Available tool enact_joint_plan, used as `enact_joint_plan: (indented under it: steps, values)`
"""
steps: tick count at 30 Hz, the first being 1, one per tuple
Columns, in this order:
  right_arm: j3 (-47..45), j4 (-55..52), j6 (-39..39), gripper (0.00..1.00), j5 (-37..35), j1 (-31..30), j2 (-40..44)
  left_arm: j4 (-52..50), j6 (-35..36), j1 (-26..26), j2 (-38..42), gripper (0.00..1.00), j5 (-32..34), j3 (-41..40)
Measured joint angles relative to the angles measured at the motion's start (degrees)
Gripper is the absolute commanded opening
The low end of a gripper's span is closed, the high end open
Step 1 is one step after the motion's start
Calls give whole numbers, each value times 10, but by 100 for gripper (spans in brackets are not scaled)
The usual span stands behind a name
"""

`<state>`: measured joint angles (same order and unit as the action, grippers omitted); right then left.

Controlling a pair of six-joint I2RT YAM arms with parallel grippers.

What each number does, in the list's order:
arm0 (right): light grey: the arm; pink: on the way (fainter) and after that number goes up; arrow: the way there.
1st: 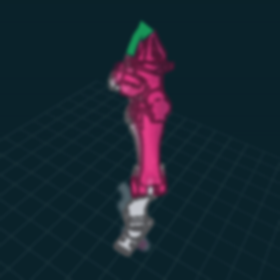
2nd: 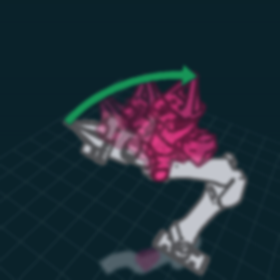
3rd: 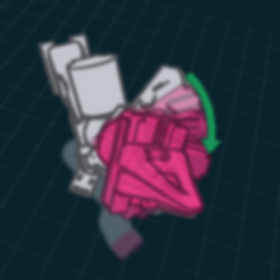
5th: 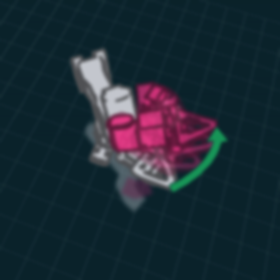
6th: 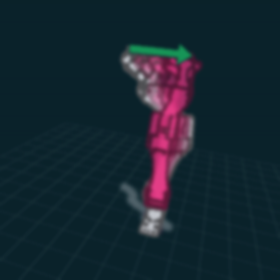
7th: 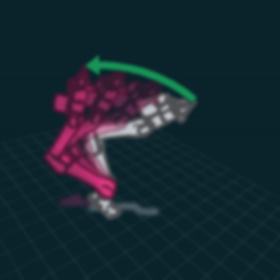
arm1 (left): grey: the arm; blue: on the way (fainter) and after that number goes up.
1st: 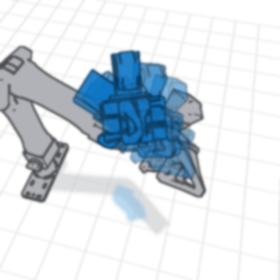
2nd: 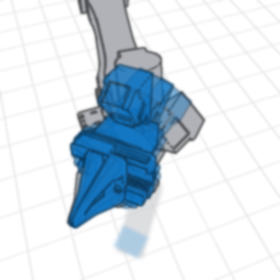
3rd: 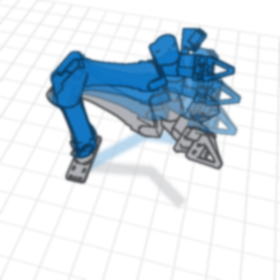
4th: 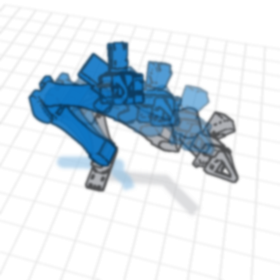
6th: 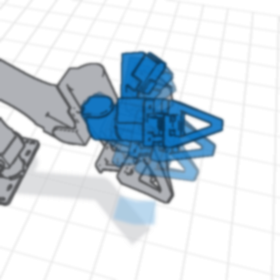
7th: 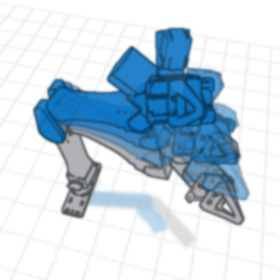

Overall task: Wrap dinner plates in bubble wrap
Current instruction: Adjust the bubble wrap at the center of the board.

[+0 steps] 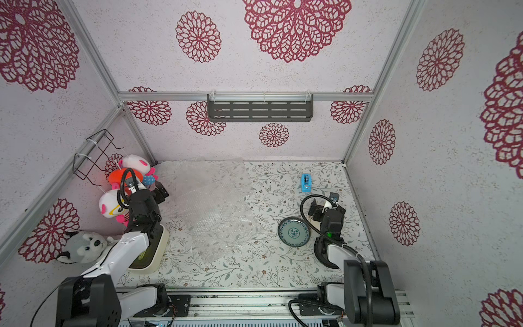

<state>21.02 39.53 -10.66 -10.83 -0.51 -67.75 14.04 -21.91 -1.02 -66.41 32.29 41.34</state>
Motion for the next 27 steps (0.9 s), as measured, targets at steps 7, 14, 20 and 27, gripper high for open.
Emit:
enact_joint_plan:
  steps: [7,14,20,27]
  values:
    - [19,-193,-184,99,78,0,145,-339,-247,-191,-26,98,-57,97]
    - [19,-323,-255,99,192,-6,156,-495,-364,-299,-144,98,-264,87]
    - [20,-367,-259,99,247,-37,138,-537,-371,-348,-263,98,-396,147]
    - [38,-364,-258,99,269,-83,91,-506,-355,-377,-398,98,-527,257]
